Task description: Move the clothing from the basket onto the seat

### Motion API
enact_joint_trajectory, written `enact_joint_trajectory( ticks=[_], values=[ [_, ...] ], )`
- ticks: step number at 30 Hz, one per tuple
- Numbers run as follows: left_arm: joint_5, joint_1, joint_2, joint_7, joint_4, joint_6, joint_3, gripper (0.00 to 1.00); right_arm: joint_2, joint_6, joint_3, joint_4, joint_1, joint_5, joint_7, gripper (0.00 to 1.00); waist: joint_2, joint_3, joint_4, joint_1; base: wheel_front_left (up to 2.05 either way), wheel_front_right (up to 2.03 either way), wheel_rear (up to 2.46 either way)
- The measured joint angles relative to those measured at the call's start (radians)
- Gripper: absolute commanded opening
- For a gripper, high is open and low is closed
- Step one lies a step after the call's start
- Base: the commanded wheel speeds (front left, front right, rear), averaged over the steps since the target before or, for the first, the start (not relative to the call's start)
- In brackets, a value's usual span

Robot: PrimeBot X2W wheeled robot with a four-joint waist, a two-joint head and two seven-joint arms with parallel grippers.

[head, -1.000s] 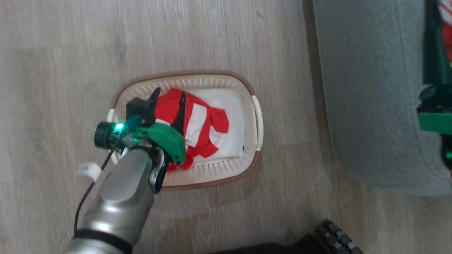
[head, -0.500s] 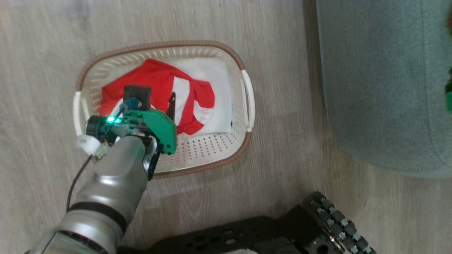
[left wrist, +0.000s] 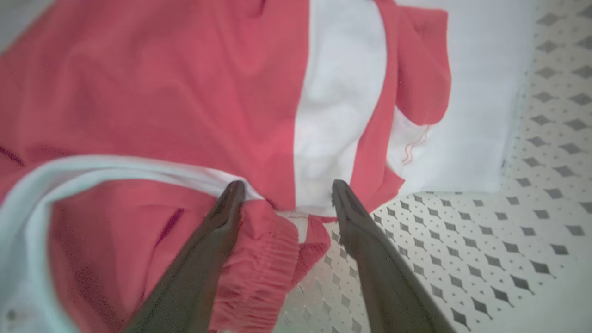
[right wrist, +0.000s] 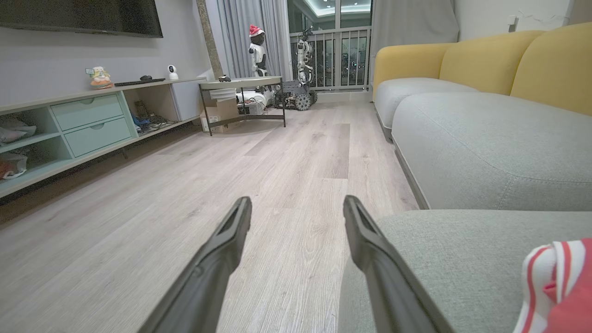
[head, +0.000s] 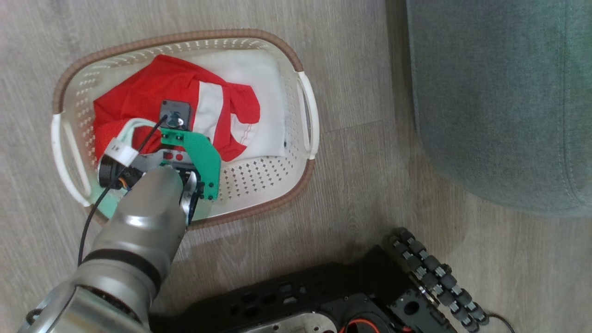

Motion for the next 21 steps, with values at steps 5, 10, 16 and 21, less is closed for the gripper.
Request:
enact_joint_trajectory(
  ticks=[5,10,16,21],
  values=[
    [0.028,-0.007,0.000,0.059,0.015,0.002,-0.040,1.00,0.006,0.000,0.001,-0.005,-0.019,0.000,0.000,1.00,0.0000,0.027,-0.013,-0.0001,0.00,0.00,0.00],
    [0.037,-0.027,0.007,0.072,0.020,0.009,-0.057,1.00,0.007,0.000,0.001,-0.006,-0.021,0.000,0.000,1.00,0.0000,0.047,-0.020,-0.0001,0.00,0.00,0.00],
    [0.034,-0.034,0.008,0.073,0.023,0.009,-0.060,0.37,0.008,0.000,0.006,-0.005,-0.021,0.000,0.000,1.00,0.0000,0.051,-0.021,-0.0001,0.00,0.00,0.00],
    [0.023,-0.034,0.010,0.027,0.025,-0.001,-0.058,0.00,0.008,0.000,0.016,0.000,-0.021,-0.003,0.000,1.00,0.0000,0.036,-0.018,-0.0001,0.00,0.00,0.00]
  ],
)
